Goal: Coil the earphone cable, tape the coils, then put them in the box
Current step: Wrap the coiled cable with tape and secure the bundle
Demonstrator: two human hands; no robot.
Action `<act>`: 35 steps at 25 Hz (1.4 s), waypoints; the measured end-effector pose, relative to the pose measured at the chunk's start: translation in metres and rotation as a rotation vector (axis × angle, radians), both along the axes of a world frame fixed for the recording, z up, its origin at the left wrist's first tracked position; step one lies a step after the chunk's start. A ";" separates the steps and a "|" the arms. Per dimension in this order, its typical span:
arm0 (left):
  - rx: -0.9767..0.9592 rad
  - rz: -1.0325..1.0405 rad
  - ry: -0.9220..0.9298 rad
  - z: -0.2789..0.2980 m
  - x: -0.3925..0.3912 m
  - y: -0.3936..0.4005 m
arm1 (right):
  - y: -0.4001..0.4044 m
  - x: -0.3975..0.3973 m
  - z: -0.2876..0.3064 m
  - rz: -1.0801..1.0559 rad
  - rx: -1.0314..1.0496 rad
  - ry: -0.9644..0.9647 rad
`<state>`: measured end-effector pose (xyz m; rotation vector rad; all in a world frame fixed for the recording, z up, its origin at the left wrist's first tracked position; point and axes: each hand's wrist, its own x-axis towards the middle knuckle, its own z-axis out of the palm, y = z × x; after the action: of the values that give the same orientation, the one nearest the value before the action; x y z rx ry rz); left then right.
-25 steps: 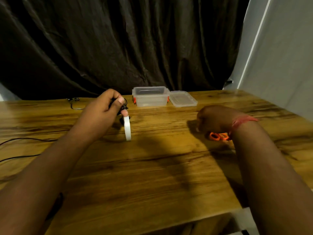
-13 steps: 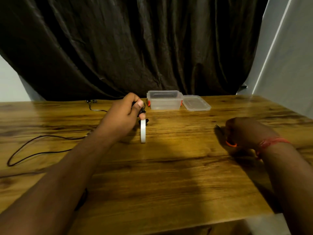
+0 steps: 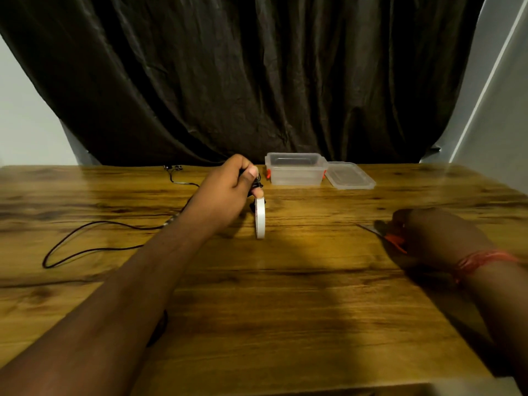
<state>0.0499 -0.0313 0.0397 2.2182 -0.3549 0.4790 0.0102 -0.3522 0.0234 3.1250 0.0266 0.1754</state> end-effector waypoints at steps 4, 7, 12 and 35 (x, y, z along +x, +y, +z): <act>-0.011 -0.004 0.006 0.000 0.000 0.000 | 0.038 0.000 -0.002 0.195 -0.124 -0.078; -0.029 0.002 0.002 -0.001 0.001 0.001 | 0.066 0.018 0.006 0.267 -0.039 -0.039; -0.069 0.005 0.013 -0.001 0.004 0.004 | 0.098 0.064 0.001 0.263 -0.027 0.013; -0.050 -0.034 0.018 -0.001 0.006 0.006 | 0.098 0.040 0.019 0.539 0.405 -0.120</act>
<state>0.0561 -0.0255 0.0391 2.1632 -0.3664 0.4450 0.0504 -0.2537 0.0426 3.4053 0.9473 0.4166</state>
